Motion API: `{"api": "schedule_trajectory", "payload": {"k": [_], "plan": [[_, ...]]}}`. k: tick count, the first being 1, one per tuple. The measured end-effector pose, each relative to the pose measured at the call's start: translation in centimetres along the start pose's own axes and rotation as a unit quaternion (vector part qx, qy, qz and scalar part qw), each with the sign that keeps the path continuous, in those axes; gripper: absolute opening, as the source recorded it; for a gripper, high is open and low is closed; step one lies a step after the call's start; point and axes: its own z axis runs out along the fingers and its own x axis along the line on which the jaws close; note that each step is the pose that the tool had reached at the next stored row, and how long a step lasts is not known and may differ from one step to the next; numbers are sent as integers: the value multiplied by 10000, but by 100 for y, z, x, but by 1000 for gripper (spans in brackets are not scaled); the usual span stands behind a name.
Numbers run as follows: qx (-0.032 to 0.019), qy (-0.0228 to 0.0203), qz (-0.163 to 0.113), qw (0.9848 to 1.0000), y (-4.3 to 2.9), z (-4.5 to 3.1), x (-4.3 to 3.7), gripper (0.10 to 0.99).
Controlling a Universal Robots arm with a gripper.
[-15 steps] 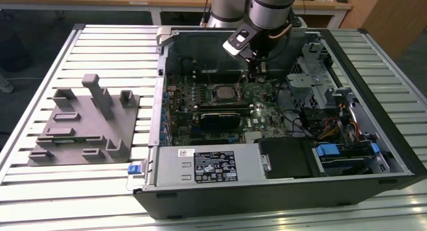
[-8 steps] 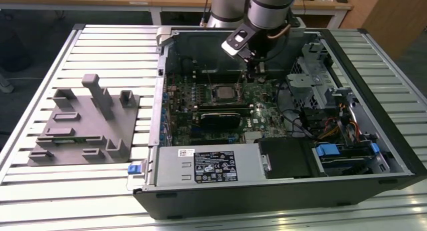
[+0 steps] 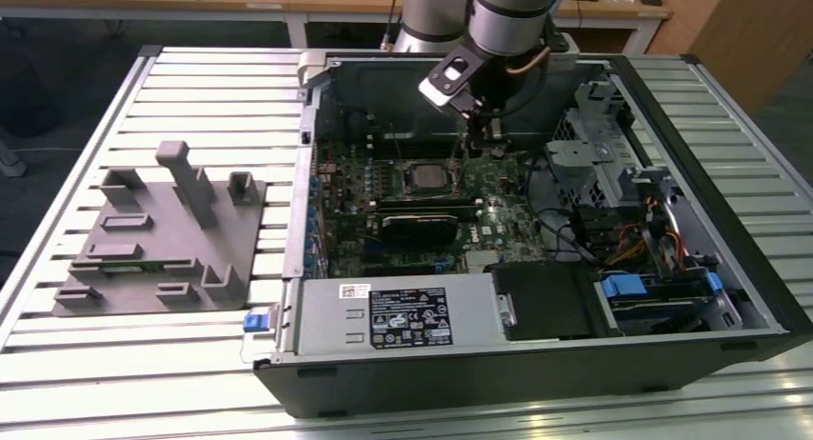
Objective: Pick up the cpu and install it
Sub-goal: 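Close the cpu cover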
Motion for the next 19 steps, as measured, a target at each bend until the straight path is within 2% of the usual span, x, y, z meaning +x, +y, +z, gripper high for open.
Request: {"api": "schedule_trajectory", "payload": {"k": [13, 19], "plan": [[0, 0, 0, 10000, -51, 7, 2, 106], [0, 0, 0, 10000, -107, 9, 5, 106]]}}
